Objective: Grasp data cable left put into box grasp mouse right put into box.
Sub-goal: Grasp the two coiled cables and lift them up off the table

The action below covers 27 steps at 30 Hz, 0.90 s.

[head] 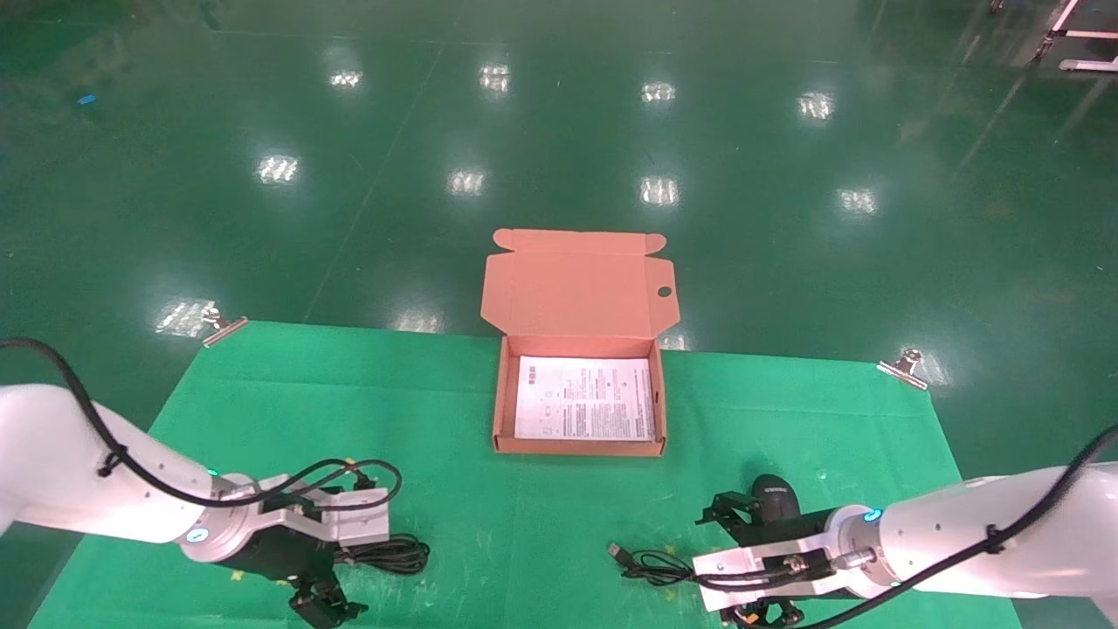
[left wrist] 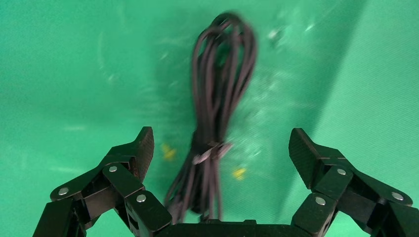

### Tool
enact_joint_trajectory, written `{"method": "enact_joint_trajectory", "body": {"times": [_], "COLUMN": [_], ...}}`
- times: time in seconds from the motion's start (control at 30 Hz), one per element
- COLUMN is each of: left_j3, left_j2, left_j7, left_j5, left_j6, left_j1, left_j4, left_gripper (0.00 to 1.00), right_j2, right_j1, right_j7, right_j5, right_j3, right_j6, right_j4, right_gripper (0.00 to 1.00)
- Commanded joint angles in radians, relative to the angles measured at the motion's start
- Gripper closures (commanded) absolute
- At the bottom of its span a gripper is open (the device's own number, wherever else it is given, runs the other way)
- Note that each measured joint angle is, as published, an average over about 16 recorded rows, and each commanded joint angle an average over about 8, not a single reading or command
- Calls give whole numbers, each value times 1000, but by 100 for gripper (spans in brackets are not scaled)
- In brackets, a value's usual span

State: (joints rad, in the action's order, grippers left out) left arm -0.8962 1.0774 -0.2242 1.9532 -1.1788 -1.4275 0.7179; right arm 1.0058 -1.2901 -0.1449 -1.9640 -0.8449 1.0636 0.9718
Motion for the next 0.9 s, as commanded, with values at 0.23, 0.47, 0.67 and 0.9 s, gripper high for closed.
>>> {"method": "enact_joint_trajectory", "body": {"times": [0.23, 0.47, 0.67, 0.9], "left_j3": [-1, -2, -2, -2], "left_j2": [13, 15, 12, 10], "left_j7": [30, 32, 29, 26], "left_j5": [6, 8, 7, 5], "left_j6": [29, 35, 29, 23], "left_j1": [-3, -3, -3, -3], "left_j4": [-52, -57, -48, -40], "left_gripper": [100, 100, 100, 100], "right_j2": [18, 19, 17, 15], "right_j1": [3, 4, 3, 3], "right_j7": [-28, -31, -27, -24], "right_j5": [0, 3, 3, 3], "right_j3": [-1, 0, 0, 0], "right_j6": [-26, -30, -25, -22], "right_j4": [-43, -48, -41, -36], "right_gripper": [99, 100, 100, 100]}}
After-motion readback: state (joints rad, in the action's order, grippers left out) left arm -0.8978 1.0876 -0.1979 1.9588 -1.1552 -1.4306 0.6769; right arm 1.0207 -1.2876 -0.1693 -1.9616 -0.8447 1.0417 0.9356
